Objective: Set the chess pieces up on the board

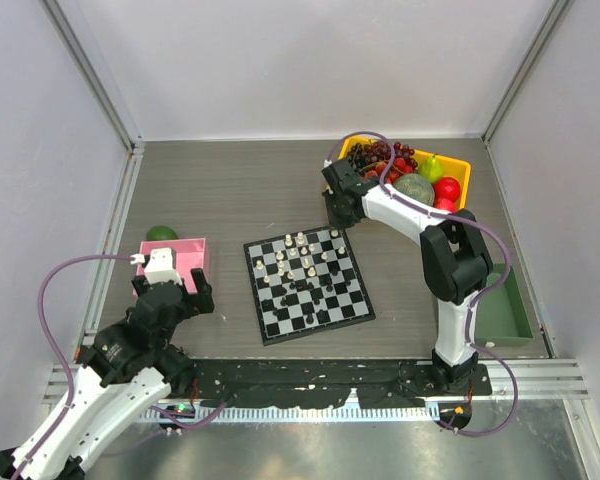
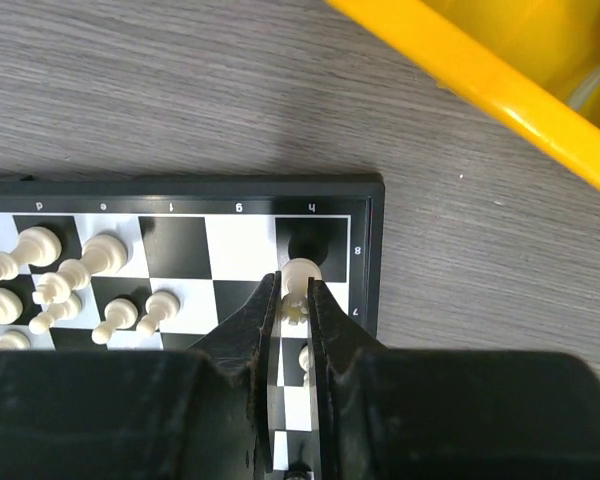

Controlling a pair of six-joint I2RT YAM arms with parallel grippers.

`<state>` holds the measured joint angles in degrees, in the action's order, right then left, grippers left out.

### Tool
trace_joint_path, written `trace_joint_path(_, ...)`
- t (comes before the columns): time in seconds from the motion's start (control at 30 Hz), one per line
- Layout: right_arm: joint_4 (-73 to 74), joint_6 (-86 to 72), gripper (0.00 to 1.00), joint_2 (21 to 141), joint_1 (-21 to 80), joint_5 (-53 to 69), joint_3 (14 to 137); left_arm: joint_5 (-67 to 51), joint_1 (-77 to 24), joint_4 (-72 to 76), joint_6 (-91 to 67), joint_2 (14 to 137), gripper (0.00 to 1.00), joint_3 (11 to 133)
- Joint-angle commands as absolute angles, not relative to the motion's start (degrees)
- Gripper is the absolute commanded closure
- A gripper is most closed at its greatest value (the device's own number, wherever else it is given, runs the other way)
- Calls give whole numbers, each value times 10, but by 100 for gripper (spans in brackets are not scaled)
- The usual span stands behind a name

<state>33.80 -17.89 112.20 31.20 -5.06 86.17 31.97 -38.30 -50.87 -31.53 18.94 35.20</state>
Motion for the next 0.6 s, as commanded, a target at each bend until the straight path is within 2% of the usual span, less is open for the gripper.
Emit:
trace_joint_path(0.0, 315, -177, 87, 1130, 306, -60, 875, 338, -384, -492, -326, 181, 0, 351)
trace_joint_path(0.33, 309, -178, 81, 1143, 303, -51, 879, 341, -385, -492, -325, 179, 0, 351)
trace_joint_path(0.53, 310, -176, 64, 1123, 302, -36, 881, 340, -384, -491, -326, 177, 0, 349)
trace_joint_path(0.57, 310, -174, 58, 1118, 303, -35, 881, 340, -384, -491, -326, 176, 0, 349)
